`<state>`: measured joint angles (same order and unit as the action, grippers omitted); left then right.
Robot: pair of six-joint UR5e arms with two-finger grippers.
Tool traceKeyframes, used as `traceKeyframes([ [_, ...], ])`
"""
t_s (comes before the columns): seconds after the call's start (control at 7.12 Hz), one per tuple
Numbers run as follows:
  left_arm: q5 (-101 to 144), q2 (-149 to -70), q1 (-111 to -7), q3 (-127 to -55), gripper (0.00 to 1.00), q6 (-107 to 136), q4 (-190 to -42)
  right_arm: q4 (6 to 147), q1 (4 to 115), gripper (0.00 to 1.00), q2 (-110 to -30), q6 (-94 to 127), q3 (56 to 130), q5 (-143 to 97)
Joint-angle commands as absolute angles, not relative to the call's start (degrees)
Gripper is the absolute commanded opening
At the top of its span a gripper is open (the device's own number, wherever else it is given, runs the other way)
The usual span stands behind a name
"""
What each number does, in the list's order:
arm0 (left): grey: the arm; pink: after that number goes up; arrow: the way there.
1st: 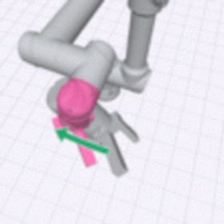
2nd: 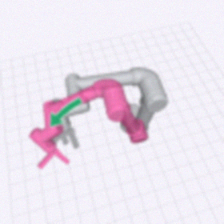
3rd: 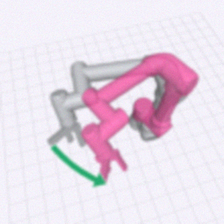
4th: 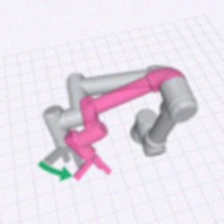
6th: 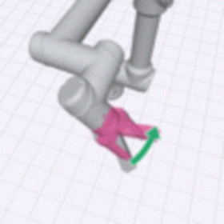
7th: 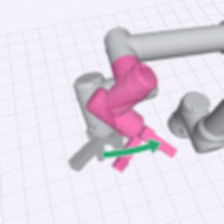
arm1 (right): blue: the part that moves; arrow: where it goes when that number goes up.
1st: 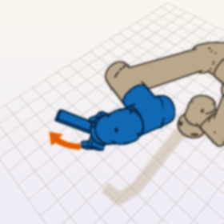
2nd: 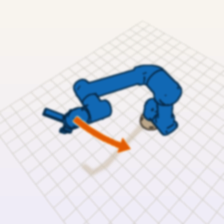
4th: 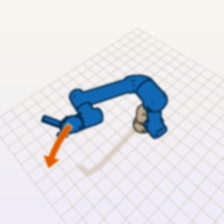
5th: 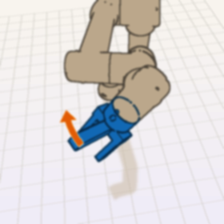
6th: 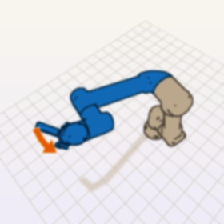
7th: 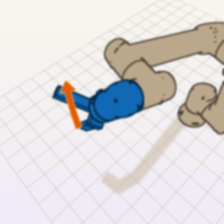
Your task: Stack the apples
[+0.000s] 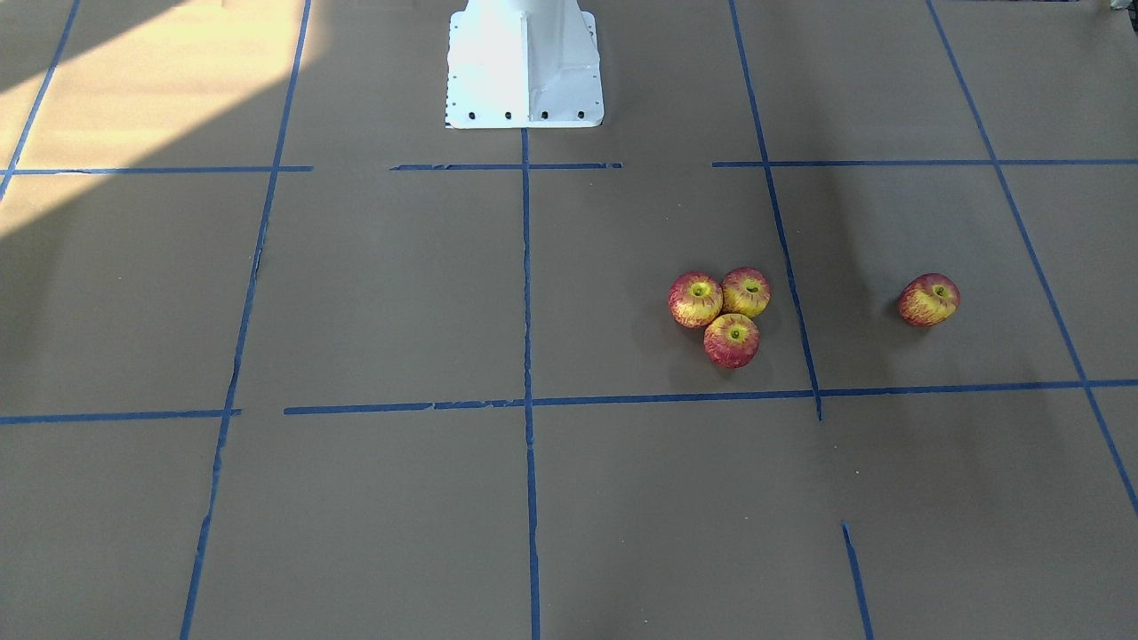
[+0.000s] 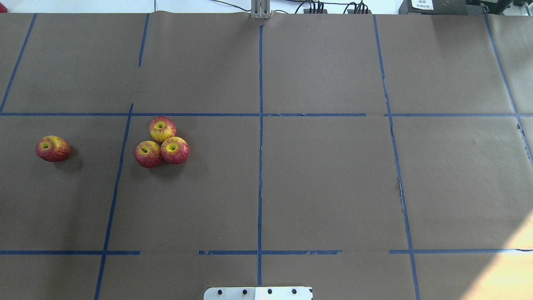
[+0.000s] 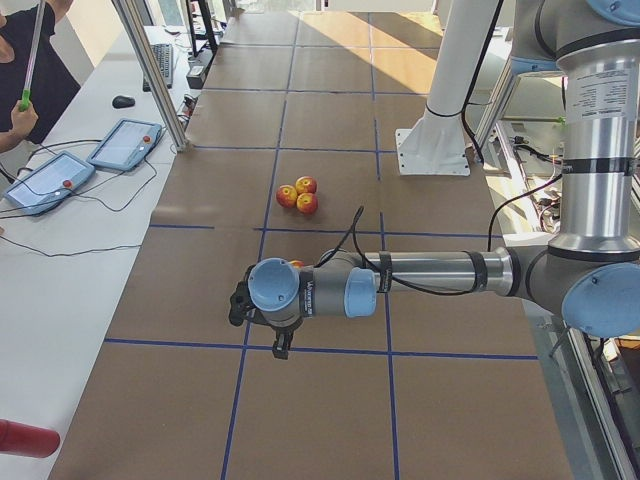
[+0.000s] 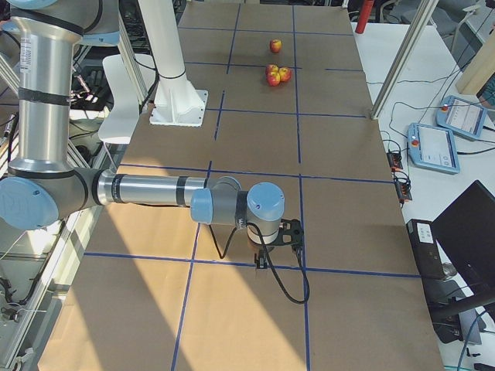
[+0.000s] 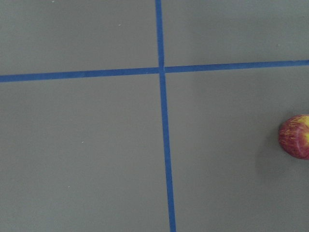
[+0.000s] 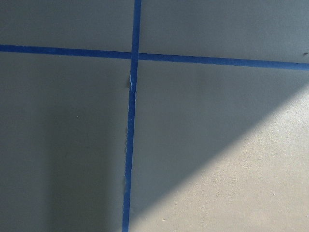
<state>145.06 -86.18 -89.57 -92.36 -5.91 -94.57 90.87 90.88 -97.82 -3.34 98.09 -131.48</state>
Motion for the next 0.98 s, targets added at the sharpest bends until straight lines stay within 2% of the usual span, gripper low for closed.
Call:
traceKeyframes([
  [0.0,144.9,-86.0,-82.3,-93.1,1.00,11.1,-106.9,90.9,90.9,1.00,-97.8,-3.3,98.1,-131.5],
  [0.28,141.1,-86.2,-75.3,-95.3,1.00,31.8,-113.7,90.9,90.9,1.00,-97.8,-3.3,98.1,-131.5],
  [0.56,133.7,-86.4,-66.0,-96.9,1.00,44.6,-114.4,90.9,90.9,1.00,-97.8,-3.3,98.1,-131.5],
  [0.84,132.6,-86.3,-63.6,-96.7,1.00,47.6,-116.8,90.9,90.9,1.00,-97.8,-3.3,98.1,-131.5],
])
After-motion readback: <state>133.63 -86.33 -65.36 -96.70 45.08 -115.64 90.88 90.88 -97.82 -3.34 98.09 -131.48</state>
